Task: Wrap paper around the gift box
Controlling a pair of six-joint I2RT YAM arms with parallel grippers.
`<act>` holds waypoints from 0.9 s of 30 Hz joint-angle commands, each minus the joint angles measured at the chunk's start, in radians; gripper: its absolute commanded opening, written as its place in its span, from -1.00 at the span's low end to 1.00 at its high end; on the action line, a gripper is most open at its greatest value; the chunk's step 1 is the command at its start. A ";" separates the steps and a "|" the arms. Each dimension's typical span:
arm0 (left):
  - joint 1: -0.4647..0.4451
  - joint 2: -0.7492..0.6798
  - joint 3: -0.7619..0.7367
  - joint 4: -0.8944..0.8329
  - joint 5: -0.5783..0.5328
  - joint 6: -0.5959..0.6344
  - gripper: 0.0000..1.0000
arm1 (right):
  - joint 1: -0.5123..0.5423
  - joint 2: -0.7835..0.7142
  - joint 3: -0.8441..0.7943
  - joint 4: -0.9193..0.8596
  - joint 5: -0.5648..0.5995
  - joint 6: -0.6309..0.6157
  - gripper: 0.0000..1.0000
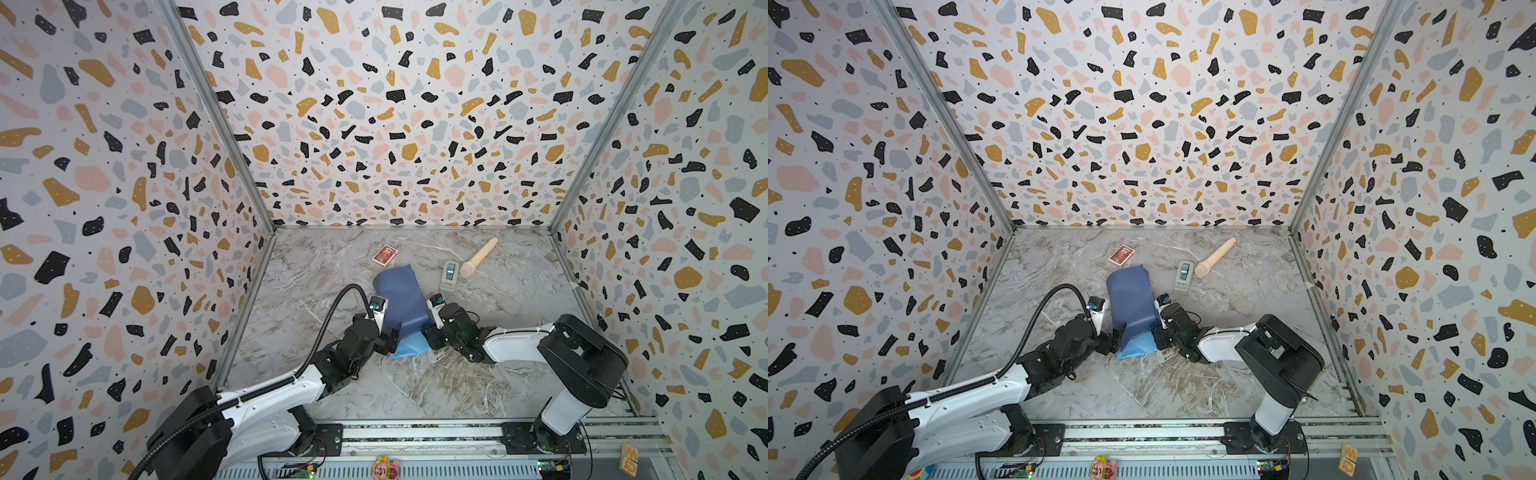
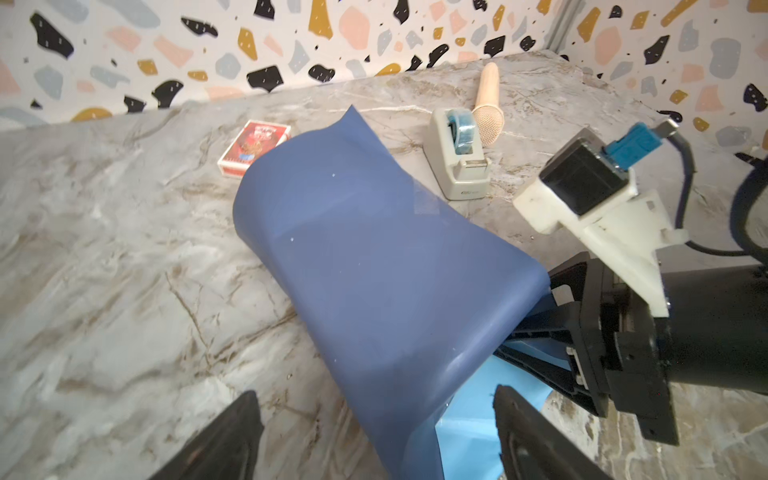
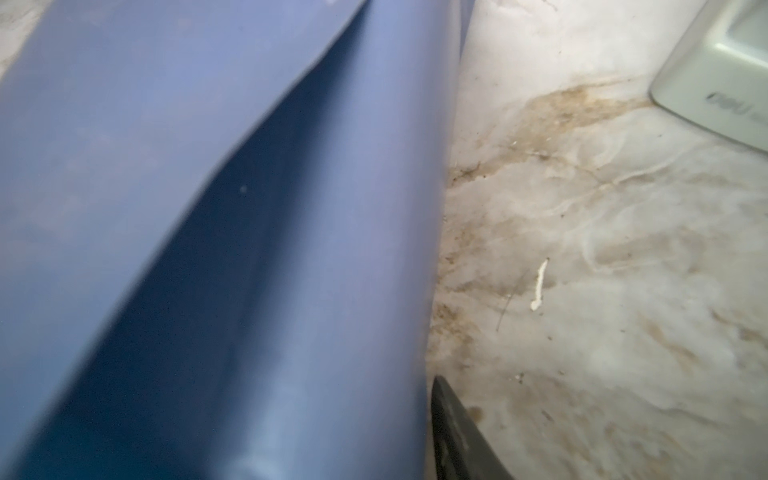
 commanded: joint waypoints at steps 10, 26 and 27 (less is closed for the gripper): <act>0.002 0.214 0.104 0.159 0.170 0.437 0.51 | -0.004 -0.001 -0.013 0.012 -0.023 -0.002 -0.16; 0.011 0.338 0.173 0.098 0.188 0.620 -0.04 | -0.005 -0.014 -0.017 -0.002 -0.024 0.003 -0.17; 0.012 0.343 0.177 0.093 0.187 0.620 -0.05 | -0.005 -0.016 -0.018 -0.005 -0.024 0.003 -0.17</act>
